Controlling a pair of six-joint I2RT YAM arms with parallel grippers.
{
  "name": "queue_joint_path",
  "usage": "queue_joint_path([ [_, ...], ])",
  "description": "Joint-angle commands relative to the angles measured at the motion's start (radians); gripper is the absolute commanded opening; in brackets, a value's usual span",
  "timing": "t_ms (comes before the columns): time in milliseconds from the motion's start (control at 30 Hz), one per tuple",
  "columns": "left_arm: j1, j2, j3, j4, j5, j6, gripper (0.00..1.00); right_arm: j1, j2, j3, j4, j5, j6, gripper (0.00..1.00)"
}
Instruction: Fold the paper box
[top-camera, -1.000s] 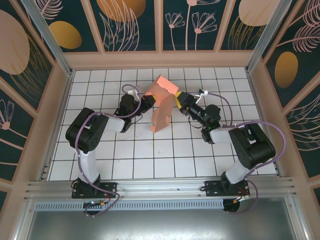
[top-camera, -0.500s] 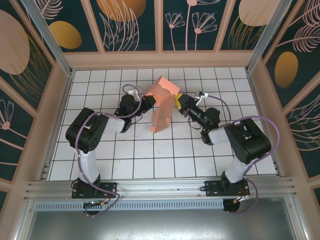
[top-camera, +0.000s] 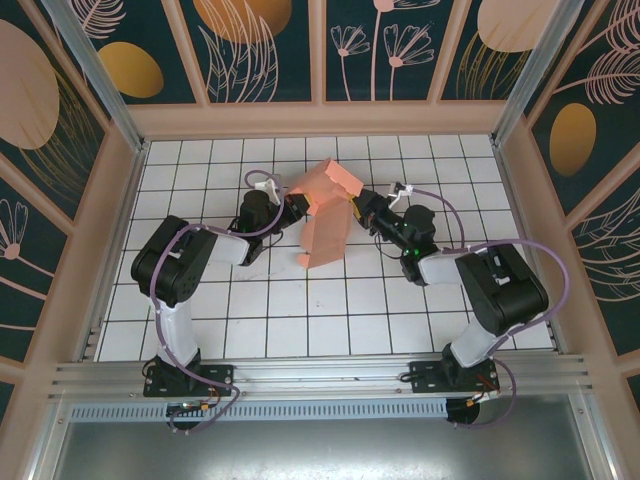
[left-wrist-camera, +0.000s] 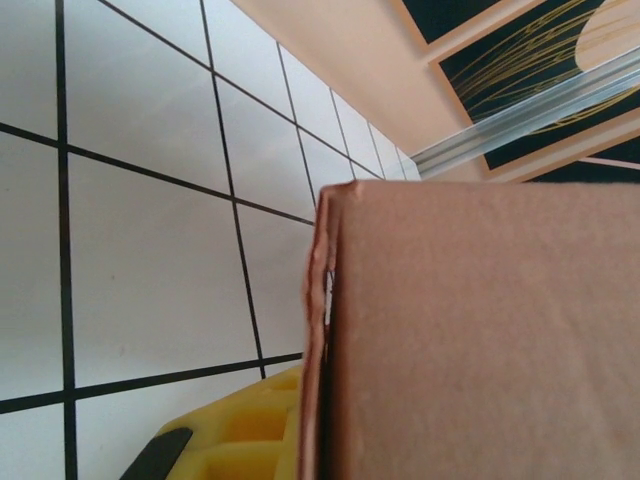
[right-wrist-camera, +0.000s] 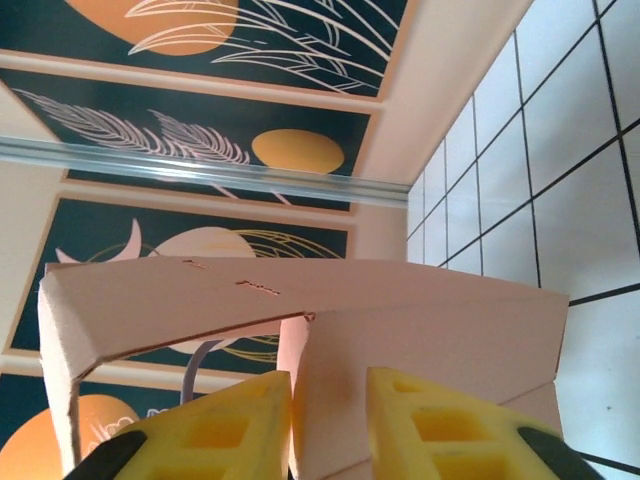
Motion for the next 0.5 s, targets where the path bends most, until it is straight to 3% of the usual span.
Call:
queue_joint_path([
  [0, 0.0, -0.039, -0.007, 0.006, -0.015, 0.038, 0.0, 0.008, -0.049, 0.032, -0.168, 0.055, -0.065, 0.22],
  [67, 0.001, -0.041, -0.005, -0.006, -0.022, 0.047, 0.0, 0.01, -0.064, 0.031, -0.207, 0.078, -0.075, 0.18],
  [200, 0.002, -0.042, 0.001, -0.04, -0.042, 0.069, 0.0, 0.014, -0.085, 0.044, -0.273, 0.096, -0.104, 0.02],
  [333, 0.001, -0.043, 0.006, -0.051, -0.042, 0.079, 0.0, 0.018, -0.093, 0.054, -0.294, 0.1, -0.123, 0.0],
  [467, 0.0, -0.038, 0.007, -0.054, -0.044, 0.079, 0.0, 0.021, -0.095, 0.057, -0.288, 0.098, -0.13, 0.22],
])
